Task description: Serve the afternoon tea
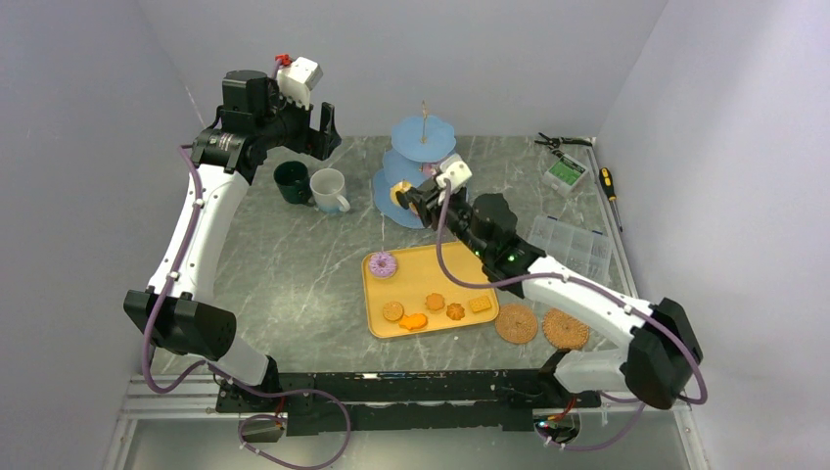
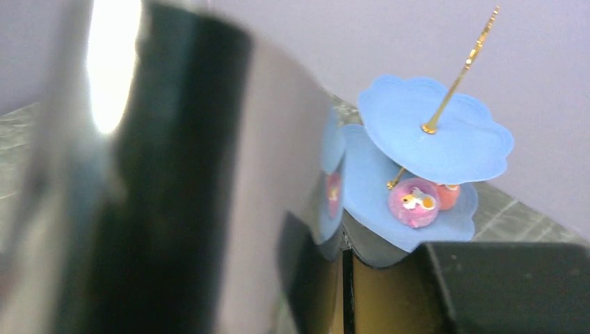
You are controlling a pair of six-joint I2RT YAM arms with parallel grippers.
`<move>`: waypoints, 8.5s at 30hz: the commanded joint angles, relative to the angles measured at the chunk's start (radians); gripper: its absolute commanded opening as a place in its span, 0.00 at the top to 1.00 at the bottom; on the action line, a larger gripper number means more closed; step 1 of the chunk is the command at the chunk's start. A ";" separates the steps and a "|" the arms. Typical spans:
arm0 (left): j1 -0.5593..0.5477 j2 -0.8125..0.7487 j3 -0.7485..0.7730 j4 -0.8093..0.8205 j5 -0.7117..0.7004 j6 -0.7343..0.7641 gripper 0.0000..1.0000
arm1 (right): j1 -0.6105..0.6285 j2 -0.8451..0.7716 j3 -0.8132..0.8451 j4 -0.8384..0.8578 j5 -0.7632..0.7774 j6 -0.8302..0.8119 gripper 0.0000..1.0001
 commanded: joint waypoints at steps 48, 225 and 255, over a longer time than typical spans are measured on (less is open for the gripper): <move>0.001 0.139 0.095 0.143 0.275 -0.037 0.07 | -0.165 0.277 0.179 0.218 0.006 0.012 0.41; -0.118 0.808 0.514 0.870 0.832 -0.273 0.97 | -0.171 -0.406 -0.243 -0.116 -0.031 0.129 0.49; -0.316 0.369 -0.001 1.073 0.054 -0.024 0.97 | -0.171 -0.452 -0.266 -0.165 -0.030 0.128 0.50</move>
